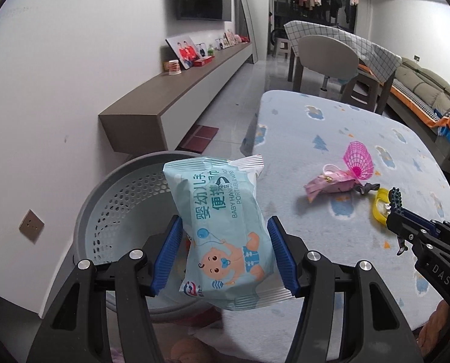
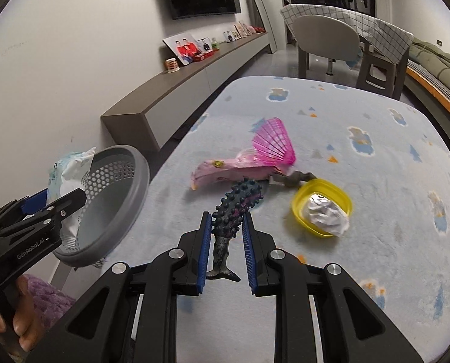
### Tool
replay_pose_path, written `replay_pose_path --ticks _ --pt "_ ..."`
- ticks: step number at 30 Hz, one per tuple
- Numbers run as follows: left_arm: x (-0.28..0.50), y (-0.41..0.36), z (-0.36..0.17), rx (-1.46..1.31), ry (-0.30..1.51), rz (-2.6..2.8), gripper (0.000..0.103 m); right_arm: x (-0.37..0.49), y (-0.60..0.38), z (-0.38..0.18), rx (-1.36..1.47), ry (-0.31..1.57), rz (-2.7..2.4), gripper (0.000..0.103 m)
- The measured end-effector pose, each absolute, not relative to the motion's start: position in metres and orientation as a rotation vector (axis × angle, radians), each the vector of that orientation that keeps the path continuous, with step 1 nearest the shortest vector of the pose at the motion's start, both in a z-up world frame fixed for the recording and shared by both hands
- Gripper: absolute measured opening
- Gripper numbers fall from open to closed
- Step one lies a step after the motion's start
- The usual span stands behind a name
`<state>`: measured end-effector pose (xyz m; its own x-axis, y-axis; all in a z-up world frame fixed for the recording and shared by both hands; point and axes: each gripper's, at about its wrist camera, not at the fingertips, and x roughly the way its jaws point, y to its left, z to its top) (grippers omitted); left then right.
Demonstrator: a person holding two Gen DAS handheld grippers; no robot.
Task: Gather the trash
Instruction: 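Carry the spiky toy and wipes pack over the grey basket with both tools, then open both tools to drop the spiky toy and wipes pack into the basket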
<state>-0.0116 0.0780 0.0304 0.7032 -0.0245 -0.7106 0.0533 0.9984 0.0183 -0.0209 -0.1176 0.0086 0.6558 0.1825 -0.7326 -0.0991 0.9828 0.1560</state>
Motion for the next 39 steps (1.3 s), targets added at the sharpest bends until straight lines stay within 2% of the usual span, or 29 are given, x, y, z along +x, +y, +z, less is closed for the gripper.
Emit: replay_pose_path --ticks 15,33,34,36,39 --pt "-0.002 0.161 0.023 0.033 0.799 0.117 0.057 0.030 -0.006 0.019 -0.005 0.832 0.370 0.020" --pt "0.009 0.191 -0.009 -0.026 0.858 0.175 0.059 0.067 0.043 -0.027 -0.076 0.947 0.537 0.021" --pt "0.010 0.191 -0.009 -0.022 0.858 0.177 0.065 0.068 0.043 -0.027 -0.073 0.945 0.536 0.022" --pt "0.009 0.193 -0.010 -0.021 0.854 0.181 0.073 0.069 0.041 -0.026 -0.067 0.934 0.529 0.038" --pt "0.009 0.195 -0.010 -0.027 0.855 0.187 0.073 0.068 0.037 -0.023 -0.059 0.917 0.517 0.043"
